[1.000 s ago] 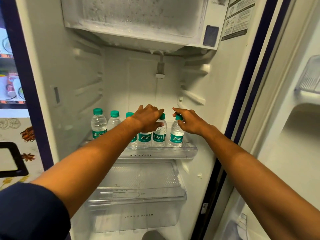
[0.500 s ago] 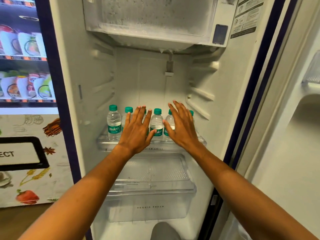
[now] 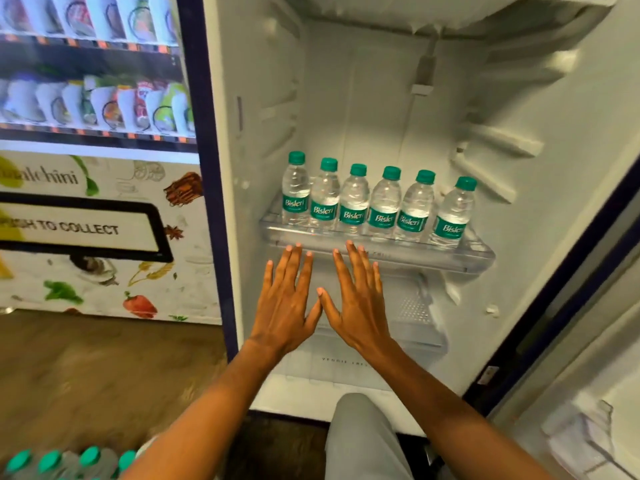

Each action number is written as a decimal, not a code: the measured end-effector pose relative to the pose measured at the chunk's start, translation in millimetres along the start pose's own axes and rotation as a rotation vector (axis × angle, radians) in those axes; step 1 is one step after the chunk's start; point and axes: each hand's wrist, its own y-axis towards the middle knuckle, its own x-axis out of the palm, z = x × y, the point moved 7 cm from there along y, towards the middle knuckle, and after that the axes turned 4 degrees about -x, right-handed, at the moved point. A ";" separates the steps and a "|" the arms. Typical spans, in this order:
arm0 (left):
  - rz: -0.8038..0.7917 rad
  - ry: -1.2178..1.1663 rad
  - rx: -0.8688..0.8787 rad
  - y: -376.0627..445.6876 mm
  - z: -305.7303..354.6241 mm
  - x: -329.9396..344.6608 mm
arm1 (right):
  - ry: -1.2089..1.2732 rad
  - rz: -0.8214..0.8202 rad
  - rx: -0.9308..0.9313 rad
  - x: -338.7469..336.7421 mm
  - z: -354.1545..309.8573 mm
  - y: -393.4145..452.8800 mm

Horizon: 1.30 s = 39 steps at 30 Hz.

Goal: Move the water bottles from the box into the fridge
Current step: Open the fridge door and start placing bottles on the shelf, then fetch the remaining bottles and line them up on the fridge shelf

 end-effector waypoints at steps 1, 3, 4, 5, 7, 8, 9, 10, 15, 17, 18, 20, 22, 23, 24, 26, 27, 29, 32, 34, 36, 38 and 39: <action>-0.017 -0.004 -0.014 -12.3 -3.4 7.2 | 0.011 -0.011 -0.016 7.9 -3.4 -7.7; -0.058 -0.016 -0.052 -39.0 -12.7 22.3 | 0.034 -0.049 -0.069 26.9 -14.2 -27.3; -0.075 -0.018 -0.071 -51.3 -16.8 28.7 | 0.045 -0.073 -0.089 35.6 -19.4 -37.7; -0.095 -0.016 -0.096 -64.5 -22.1 36.3 | 0.058 -0.100 -0.094 46.2 -24.1 -48.5; -0.132 -0.004 -0.146 -88.5 -32.3 49.2 | 0.089 -0.157 -0.072 68.1 -30.1 -68.2; -0.153 0.007 -0.173 -100.4 -37.8 54.4 | 0.109 -0.186 -0.058 79.2 -32.9 -77.5; -0.175 0.019 -0.192 -111.3 -42.3 58.8 | 0.124 -0.211 -0.050 88.0 -36.1 -85.7; -0.196 0.033 -0.210 -123.7 -47.8 63.2 | 0.139 -0.238 -0.046 97.7 -41.5 -93.2; -0.276 0.036 -0.385 -182.0 -80.4 70.9 | 0.230 -0.369 -0.055 140.6 -78.5 -124.8; -0.337 0.062 -0.491 -207.0 -98.5 70.6 | 0.278 -0.442 -0.095 159.5 -101.3 -134.8; -0.367 0.089 -0.535 -220.7 -108.0 70.6 | 0.295 -0.477 -0.113 170.2 -112.8 -140.9; -0.404 0.143 -0.615 -245.0 -127.4 69.3 | 0.315 -0.538 -0.158 188.7 -137.4 -148.9; -0.437 0.173 -0.696 -265.5 -143.8 67.6 | 0.310 -0.602 -0.190 206.8 -157.9 -156.3; -0.454 0.186 -0.745 -277.4 -152.9 66.9 | 0.312 -0.643 -0.198 216.1 -169.7 -160.4; -0.478 0.189 -0.806 -291.3 -163.8 65.8 | 0.324 -0.681 -0.216 227.1 -184.2 -165.2; -0.518 0.206 -0.914 -318.4 -184.1 62.3 | 0.355 -0.763 -0.267 248.2 -213.2 -175.0; -0.551 0.223 -0.966 -331.2 -192.9 59.3 | 0.360 -0.800 -0.291 256.9 -227.3 -178.9; -0.637 0.268 -1.065 -354.7 -207.6 52.8 | 0.356 -0.914 -0.326 272.8 -251.3 -185.9; -0.721 0.321 -1.151 -383.4 -223.6 41.2 | 0.343 -1.055 -0.405 291.2 -279.3 -195.1; -0.790 0.293 -1.167 -397.1 -228.1 40.1 | 0.300 -1.115 -0.471 300.5 -293.5 -201.1; -0.836 0.279 -1.145 -402.2 -230.1 41.5 | 0.251 -1.144 -0.500 309.8 -302.5 -205.1; -0.817 0.322 -1.109 -399.7 -231.0 41.7 | 0.232 -1.180 -0.513 318.4 -307.0 -207.0; -0.816 0.338 -1.095 -398.7 -230.3 42.7 | 0.229 -1.200 -0.519 320.7 -308.2 -208.0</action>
